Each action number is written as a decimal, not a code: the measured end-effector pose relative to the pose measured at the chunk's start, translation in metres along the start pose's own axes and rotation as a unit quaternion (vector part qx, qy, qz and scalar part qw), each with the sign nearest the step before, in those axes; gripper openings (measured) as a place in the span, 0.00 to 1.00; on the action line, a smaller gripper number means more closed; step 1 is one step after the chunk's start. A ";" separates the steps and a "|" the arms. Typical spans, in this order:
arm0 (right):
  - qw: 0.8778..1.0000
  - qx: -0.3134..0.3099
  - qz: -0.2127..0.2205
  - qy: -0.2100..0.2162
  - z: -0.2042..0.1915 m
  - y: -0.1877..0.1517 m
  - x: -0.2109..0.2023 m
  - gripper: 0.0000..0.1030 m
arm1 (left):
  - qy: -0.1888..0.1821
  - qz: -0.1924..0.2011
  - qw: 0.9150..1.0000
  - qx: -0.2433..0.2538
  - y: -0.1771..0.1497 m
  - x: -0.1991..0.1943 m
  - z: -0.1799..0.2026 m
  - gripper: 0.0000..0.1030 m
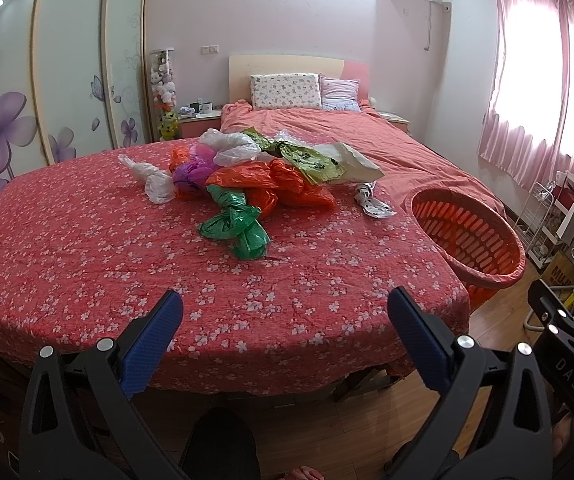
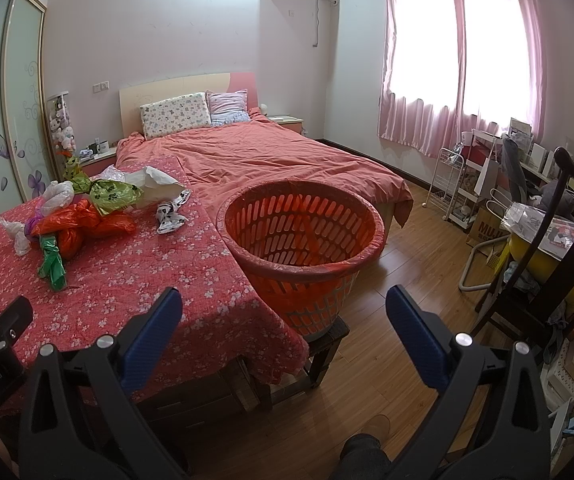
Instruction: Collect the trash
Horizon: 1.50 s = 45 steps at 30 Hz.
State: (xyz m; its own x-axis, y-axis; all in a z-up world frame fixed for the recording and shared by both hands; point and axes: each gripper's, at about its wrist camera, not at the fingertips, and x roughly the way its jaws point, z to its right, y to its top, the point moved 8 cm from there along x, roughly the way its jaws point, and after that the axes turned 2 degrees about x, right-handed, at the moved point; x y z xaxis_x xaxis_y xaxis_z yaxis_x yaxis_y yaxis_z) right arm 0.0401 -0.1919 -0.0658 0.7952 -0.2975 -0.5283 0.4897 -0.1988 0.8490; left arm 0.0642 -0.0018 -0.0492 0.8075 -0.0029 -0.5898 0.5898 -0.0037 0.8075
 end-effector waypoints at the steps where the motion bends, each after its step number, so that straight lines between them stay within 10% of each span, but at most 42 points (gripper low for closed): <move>1: 1.000 0.000 0.000 0.000 0.000 0.000 0.000 0.96 | 0.000 0.000 1.000 0.000 0.000 0.000 0.000 0.98; 45: 1.000 -0.003 -0.005 0.023 -0.018 0.004 0.018 0.96 | 0.011 -0.018 1.000 -0.020 0.000 0.019 -0.015 0.98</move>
State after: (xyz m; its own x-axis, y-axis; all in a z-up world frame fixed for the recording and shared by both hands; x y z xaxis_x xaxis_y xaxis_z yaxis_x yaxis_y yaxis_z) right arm 0.0624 -0.1812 -0.0715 0.8064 -0.2516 -0.5351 0.4993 -0.1950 0.8442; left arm 0.0799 0.0127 -0.0601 0.7860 0.0185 -0.6180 0.6172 0.0362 0.7860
